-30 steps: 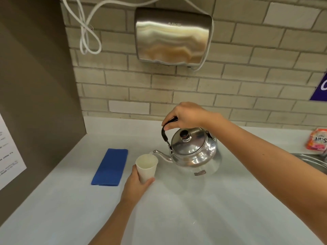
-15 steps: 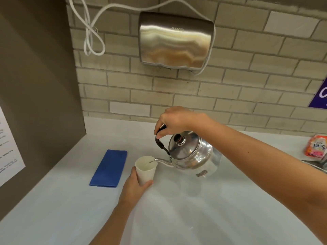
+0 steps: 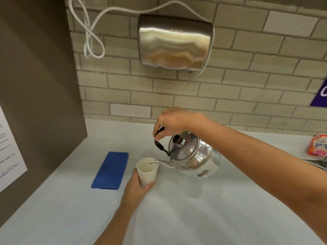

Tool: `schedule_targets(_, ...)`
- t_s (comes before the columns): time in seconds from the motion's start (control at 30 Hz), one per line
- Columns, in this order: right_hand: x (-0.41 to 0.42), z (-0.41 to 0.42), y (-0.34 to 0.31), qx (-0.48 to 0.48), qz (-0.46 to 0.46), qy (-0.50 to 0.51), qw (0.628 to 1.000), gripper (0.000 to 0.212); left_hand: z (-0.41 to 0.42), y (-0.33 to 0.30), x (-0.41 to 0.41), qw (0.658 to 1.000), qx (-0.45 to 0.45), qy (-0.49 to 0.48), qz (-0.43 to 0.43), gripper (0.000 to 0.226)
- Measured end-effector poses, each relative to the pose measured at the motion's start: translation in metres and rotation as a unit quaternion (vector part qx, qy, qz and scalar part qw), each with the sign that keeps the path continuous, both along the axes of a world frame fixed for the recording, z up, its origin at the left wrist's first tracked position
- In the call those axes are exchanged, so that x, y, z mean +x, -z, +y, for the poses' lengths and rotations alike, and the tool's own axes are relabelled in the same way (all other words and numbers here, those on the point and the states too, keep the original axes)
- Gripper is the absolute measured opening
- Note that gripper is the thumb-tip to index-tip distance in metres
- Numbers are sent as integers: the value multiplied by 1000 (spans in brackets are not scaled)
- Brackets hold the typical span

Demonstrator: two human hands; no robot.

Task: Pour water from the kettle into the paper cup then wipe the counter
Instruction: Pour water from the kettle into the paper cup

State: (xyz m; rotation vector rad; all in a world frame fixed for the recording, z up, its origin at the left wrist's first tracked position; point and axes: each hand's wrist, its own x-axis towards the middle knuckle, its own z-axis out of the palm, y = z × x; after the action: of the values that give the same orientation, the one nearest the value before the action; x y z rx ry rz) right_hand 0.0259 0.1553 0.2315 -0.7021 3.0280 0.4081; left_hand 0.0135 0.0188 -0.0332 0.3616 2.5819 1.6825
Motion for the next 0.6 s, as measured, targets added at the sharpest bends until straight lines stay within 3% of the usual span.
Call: schedule_targets(0.6, 0, -1, -1, 27, -3, -3, 1000, 28, 0, 3, -2, 1000, 1, 1, 3, 74)
